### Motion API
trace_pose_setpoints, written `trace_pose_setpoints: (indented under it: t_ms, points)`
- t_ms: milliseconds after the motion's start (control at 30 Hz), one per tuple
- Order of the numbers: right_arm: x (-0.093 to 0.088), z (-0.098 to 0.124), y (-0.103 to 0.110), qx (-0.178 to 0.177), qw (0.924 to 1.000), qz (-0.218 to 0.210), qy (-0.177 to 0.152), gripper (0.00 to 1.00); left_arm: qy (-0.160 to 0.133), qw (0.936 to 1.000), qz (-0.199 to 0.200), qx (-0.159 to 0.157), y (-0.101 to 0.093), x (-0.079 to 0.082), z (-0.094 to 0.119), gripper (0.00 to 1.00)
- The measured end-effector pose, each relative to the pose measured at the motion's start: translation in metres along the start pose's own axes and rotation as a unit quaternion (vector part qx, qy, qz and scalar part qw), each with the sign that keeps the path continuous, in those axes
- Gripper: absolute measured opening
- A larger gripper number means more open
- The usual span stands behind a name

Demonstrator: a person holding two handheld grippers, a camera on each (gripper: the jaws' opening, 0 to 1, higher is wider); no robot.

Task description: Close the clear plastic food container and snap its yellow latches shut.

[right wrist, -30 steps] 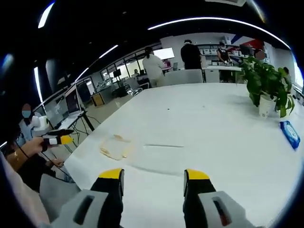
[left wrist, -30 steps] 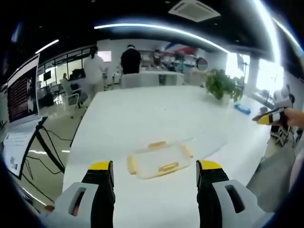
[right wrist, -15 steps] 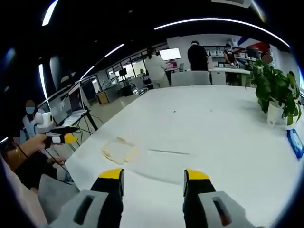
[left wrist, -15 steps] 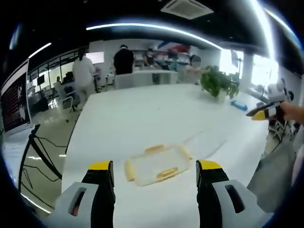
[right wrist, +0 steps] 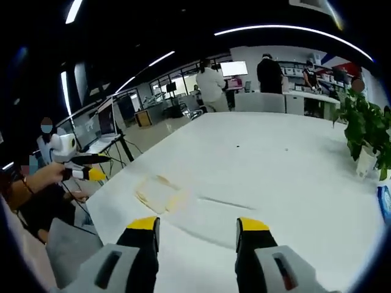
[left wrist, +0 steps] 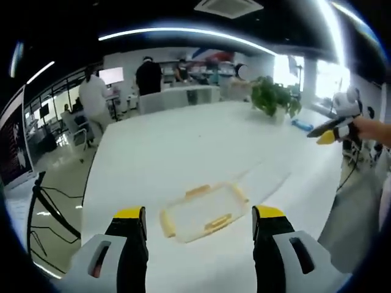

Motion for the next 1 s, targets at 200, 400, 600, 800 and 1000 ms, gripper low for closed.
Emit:
trace_pose_setpoints:
  t_ms: [200,400,600,800,1000]
  points:
    - [0.001,-0.009,0.006,0.017,0.9998,0.011,0.010,0.49,0.007,0.9999,-0.010,-0.009,0.003,-0.002,-0.005,0.69]
    - [0.001,-0.018,0.012,0.029,0.9993,0.017,0.016,0.49,0.023,0.9994,-0.022,-0.010,0.008,-0.010,-0.008,0.69]
    - [0.002,-0.027,0.013,0.042,0.9986,0.025,0.021,0.49,0.031,0.9991,-0.026,-0.011,0.013,-0.016,-0.011,0.69]
    - [0.004,-0.037,0.017,0.054,0.9978,0.030,0.023,0.49,0.043,0.9986,-0.028,-0.012,0.018,-0.023,-0.014,0.69]
    - [-0.001,-0.049,0.022,0.069,0.9962,0.039,0.035,0.48,0.045,0.9985,-0.025,-0.019,0.019,-0.023,-0.017,0.68]
Point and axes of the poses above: the point that each gripper's makers call its tool centre point, and the gripper's own axes: z roughly backward along the fingers, y roughly to its left, x roughly out of its top, the point moved 5 cm from there along z, roughly backward along the fingers, and after that the axes turned 12 degrees about -y, right-handed, at the moved point
